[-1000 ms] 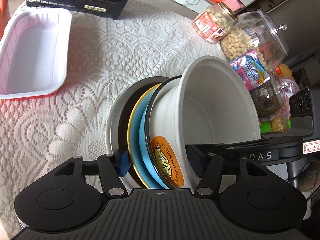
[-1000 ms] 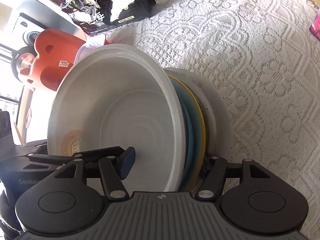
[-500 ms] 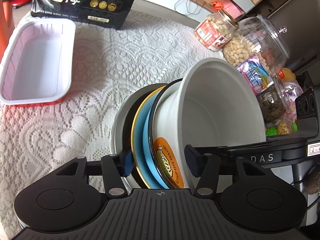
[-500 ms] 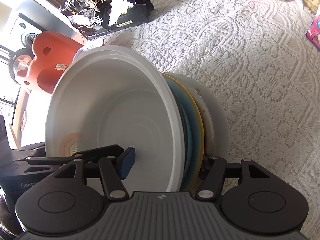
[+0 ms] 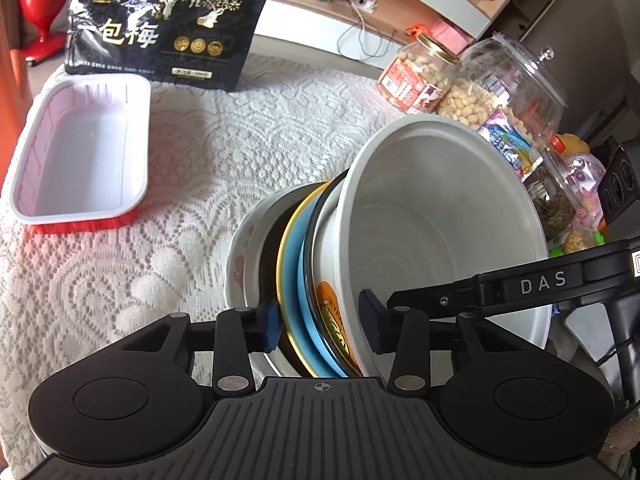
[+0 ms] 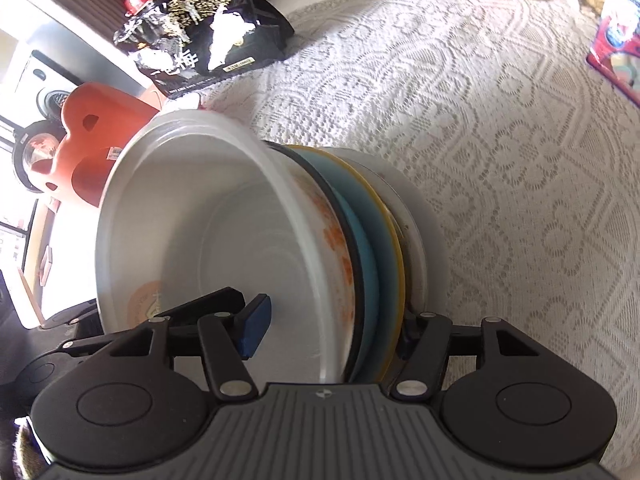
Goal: Organize plates and bowls
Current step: 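Lower the bowl stack into the steel bowl with both tools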
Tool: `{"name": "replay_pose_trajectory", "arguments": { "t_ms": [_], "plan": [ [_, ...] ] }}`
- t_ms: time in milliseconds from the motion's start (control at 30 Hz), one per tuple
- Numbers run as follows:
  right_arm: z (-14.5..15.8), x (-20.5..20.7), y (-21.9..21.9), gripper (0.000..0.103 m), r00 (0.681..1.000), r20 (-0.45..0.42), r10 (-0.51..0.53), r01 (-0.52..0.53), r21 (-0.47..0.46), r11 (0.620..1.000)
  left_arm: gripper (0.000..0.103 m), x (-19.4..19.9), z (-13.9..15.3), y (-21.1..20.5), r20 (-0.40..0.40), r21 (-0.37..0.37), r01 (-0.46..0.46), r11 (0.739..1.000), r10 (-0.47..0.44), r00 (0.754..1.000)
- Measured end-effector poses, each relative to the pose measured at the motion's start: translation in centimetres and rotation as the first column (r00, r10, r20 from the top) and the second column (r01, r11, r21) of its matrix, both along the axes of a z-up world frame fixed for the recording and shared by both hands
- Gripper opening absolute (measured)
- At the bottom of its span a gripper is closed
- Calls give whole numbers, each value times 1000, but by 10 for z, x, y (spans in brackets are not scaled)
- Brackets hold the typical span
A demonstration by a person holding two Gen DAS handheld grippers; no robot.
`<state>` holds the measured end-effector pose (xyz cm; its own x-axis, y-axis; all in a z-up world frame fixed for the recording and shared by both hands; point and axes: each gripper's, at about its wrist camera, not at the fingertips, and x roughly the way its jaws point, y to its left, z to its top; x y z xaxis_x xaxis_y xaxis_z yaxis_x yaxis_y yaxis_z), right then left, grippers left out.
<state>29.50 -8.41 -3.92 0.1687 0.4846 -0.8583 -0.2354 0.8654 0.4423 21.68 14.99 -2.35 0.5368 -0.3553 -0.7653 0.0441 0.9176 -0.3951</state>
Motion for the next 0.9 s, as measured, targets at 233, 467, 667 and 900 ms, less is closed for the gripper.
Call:
{"name": "replay_pose_trajectory", "arguments": {
  "t_ms": [233,467,667,900],
  "plan": [
    [6,-7,7,55,1000,18,-2,3,-60,998,41,-1,-1,2,4,-7,-12,1000,12,1000],
    [19,-13,20,55,995,84,51,-36,-167,985,41,-3,-1,-4,30,35,-9,999,8,1000],
    [26,-14,17,55,996,72,50,-37,-167,985,41,-2,-2,-2,29,29,-14,999,13,999],
    [42,-16,11,57,987,151,47,-15,-205,979,43,-3,-1,-6,47,46,-7,999,5,999]
  ]
}}
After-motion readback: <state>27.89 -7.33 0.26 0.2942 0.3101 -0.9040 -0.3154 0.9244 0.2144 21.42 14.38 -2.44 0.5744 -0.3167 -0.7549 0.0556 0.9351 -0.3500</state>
